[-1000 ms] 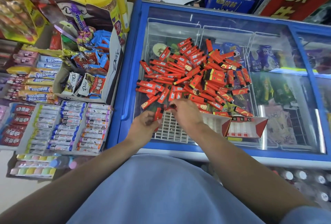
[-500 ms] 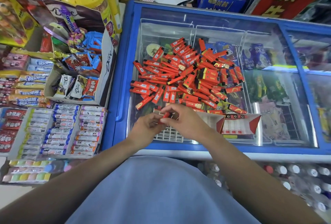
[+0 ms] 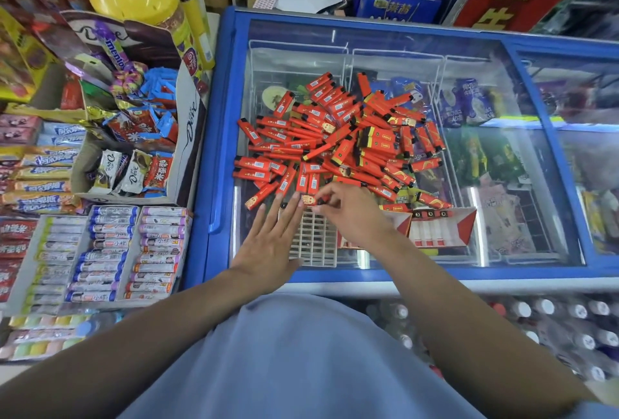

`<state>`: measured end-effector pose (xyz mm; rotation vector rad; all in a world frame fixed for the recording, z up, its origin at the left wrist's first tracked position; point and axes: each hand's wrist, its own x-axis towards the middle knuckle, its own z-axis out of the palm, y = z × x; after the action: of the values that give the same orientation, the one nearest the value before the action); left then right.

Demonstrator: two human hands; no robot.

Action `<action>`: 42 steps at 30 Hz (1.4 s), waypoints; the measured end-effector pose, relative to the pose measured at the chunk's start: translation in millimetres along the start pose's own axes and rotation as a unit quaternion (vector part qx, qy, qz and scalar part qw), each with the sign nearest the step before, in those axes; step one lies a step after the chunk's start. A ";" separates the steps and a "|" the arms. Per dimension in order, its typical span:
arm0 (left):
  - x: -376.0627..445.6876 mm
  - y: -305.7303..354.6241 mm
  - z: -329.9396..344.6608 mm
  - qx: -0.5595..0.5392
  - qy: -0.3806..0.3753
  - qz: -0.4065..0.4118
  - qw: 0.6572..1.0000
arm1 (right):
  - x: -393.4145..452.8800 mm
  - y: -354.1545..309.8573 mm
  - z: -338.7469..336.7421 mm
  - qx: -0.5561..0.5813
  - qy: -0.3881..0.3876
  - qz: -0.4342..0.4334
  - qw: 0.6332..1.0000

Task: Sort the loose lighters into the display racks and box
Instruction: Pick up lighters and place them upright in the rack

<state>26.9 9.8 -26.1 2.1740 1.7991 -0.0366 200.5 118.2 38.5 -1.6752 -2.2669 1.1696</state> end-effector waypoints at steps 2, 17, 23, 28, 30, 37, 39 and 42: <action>-0.4 0.0 -2.5 -0.003 -0.036 0.001 0.999 | 3.3 -2.7 2.7 -0.013 0.005 -0.009 1.000; -1.0 0.2 -6.0 -0.029 -0.064 -0.004 0.998 | 10.6 3.3 14.1 -0.172 0.062 -0.049 0.982; 0.3 0.4 -7.6 -0.020 -0.062 -0.007 0.998 | 6.4 -1.4 16.9 -0.203 0.065 -0.071 0.975; 0.3 1.7 -10.5 -0.014 -0.071 -0.015 0.997 | -0.4 -1.8 16.8 -0.206 0.108 -0.077 0.969; 0.6 3.2 -12.2 -0.020 -0.071 -0.019 0.997 | -1.1 -1.9 15.6 -0.212 0.099 -0.069 0.970; 0.9 4.2 -14.3 -0.031 -0.073 -0.022 0.997 | 0.9 -5.6 18.1 -0.227 0.075 -0.064 0.969; 1.6 3.2 -14.8 -0.034 -0.067 -0.019 0.997 | 4.3 -5.7 17.2 -0.233 0.047 -0.066 0.969; 4.1 3.2 -17.4 -0.057 -0.062 -0.022 0.996 | 10.8 1.9 3.2 -0.196 -0.005 -0.045 0.980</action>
<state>27.7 17.7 -9.8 2.0087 1.7369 -0.0752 196.2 125.9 31.4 -1.6586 -2.6817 0.7479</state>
